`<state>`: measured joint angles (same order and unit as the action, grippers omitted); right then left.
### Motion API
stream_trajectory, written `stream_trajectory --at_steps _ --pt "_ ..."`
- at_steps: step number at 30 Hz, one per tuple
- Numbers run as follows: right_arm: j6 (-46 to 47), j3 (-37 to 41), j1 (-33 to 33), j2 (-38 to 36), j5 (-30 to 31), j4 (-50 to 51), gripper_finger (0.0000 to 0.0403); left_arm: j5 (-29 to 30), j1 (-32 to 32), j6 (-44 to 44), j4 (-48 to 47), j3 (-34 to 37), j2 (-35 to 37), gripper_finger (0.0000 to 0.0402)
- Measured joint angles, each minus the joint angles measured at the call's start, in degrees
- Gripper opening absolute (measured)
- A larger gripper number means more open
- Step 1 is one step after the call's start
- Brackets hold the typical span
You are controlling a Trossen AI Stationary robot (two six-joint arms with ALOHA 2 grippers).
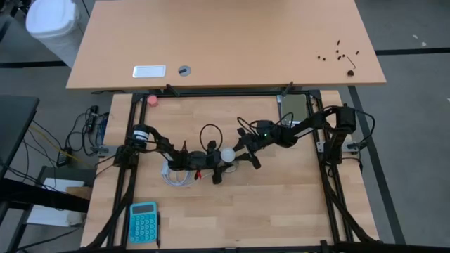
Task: Screw lightbulb
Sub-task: Remove the lightbulb from the lamp
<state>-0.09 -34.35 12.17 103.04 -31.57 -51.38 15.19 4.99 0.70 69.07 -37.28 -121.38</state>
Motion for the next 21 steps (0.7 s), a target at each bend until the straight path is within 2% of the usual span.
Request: stream_trajectory --at_steps 4,10,12,21 --pt "0.3 0.0 -0.5 -0.5 3.4 2.4 0.0201 0.1 0.0 0.2 0.0 0.0 0.0 0.0202" --pt "-2.2 0.0 -6.1 -4.5 18.8 8.9 0.0236 0.2 0.0 1.0 -0.3 0.0 0.0 0.0202" --pt "-2.2 0.0 -8.1 -5.3 22.2 9.0 0.0245 0.1 0.0 1.0 -0.3 0.0 0.0 0.0202" --pt "5.4 0.0 -13.0 -5.5 30.2 9.0 0.0291 0.1 0.0 1.0 -0.1 0.0 0.0 0.0202"
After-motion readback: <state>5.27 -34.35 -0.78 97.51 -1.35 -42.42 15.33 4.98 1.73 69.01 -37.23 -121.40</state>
